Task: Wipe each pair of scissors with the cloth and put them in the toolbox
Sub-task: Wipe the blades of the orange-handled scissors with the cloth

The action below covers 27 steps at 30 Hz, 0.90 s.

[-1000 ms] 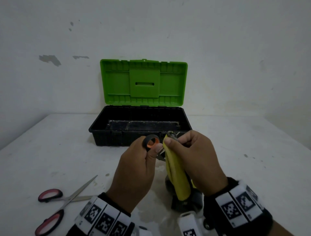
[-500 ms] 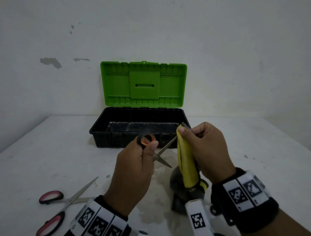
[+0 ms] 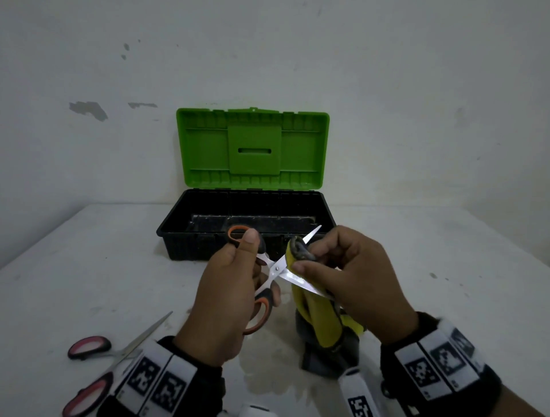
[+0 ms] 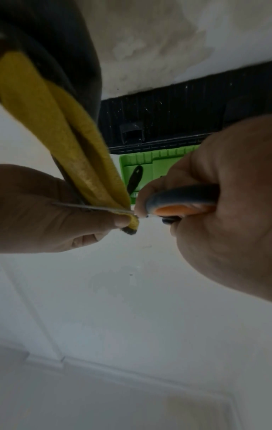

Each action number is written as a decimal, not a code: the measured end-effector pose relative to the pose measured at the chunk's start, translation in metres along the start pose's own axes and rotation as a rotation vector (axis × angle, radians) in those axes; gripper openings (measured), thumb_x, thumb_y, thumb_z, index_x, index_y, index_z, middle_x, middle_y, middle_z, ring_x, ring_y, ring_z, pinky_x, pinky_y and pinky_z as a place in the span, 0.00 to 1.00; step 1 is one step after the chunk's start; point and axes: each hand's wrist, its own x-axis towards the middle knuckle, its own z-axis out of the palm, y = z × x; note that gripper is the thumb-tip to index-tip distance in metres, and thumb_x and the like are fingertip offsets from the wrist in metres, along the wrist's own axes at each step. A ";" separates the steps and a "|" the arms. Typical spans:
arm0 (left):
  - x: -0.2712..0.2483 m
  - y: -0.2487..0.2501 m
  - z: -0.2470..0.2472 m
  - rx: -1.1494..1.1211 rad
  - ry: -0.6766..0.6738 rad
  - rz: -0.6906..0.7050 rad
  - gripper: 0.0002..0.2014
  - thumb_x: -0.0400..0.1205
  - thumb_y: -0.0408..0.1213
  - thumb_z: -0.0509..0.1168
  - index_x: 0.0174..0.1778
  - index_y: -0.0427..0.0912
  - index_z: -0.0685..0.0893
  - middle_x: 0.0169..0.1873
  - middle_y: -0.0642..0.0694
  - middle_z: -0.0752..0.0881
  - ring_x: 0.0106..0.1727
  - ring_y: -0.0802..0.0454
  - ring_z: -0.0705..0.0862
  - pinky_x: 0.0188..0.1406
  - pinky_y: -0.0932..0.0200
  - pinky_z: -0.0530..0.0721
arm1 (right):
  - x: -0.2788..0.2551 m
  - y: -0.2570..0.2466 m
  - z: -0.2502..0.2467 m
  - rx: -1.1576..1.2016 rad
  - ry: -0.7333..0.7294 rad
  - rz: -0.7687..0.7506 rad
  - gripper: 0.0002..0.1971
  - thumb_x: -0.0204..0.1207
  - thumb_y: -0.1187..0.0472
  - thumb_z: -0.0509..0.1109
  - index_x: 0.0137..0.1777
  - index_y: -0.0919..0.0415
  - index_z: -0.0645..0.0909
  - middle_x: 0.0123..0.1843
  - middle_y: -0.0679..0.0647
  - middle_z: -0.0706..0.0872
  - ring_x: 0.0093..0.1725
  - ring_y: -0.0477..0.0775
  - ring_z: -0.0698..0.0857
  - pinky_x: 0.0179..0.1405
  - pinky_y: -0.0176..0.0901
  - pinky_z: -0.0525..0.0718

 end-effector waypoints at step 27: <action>0.004 0.004 -0.010 0.076 -0.049 -0.035 0.20 0.86 0.52 0.58 0.40 0.37 0.77 0.30 0.35 0.71 0.17 0.43 0.77 0.14 0.61 0.72 | 0.007 -0.003 0.001 0.133 0.057 0.195 0.18 0.65 0.57 0.86 0.34 0.68 0.81 0.34 0.70 0.88 0.36 0.74 0.87 0.33 0.56 0.87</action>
